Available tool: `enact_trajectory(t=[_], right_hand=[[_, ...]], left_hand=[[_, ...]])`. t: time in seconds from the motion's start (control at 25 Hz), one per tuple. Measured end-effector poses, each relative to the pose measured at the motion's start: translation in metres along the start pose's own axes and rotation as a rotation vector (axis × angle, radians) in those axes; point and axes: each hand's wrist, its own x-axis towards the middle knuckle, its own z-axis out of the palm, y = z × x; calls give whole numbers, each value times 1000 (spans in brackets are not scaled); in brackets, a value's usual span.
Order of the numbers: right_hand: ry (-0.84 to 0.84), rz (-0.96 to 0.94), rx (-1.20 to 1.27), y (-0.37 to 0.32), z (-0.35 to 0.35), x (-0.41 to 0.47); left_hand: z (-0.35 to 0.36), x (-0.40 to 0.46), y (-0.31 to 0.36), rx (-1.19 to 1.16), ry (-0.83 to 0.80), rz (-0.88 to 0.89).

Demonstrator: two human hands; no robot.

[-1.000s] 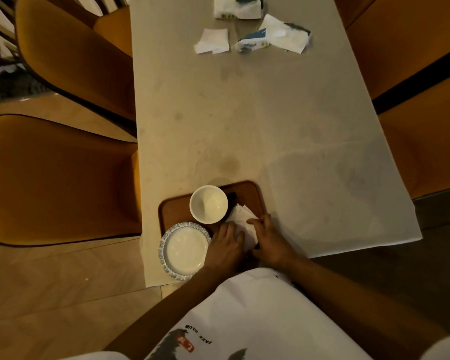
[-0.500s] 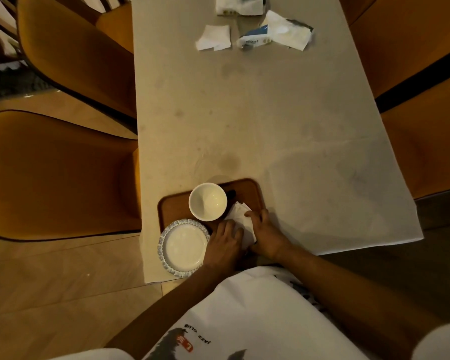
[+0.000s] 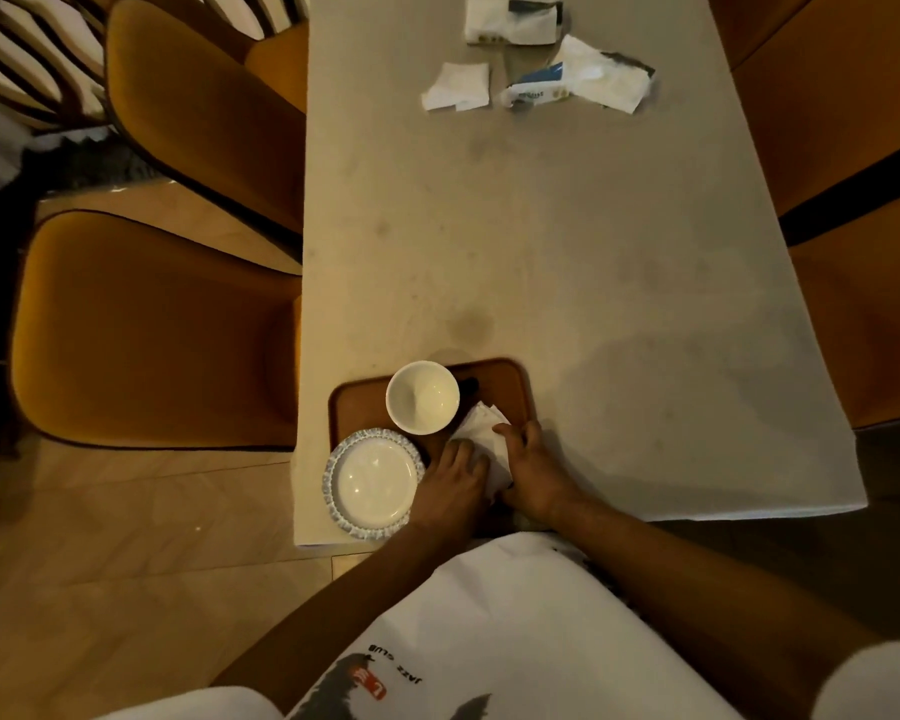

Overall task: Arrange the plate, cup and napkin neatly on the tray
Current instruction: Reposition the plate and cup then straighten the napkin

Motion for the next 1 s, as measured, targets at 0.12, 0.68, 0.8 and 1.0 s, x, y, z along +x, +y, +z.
enact_trajectory(t=[0.12,0.68,0.8,1.0], right_hand=[[-22,-25,11,3,1,-3],[250,-137,-243,-33,9,-35],[160,-87,-373,-41,22,-44],[102,25,-328,-54,30,-56]], left_hand=[[3,-8,6,-63,13,-59],[0,-88,-66,-243,208,-218],[9,-96,-89,-212,142,-295],[14,-99,-98,-178,24,-334]])
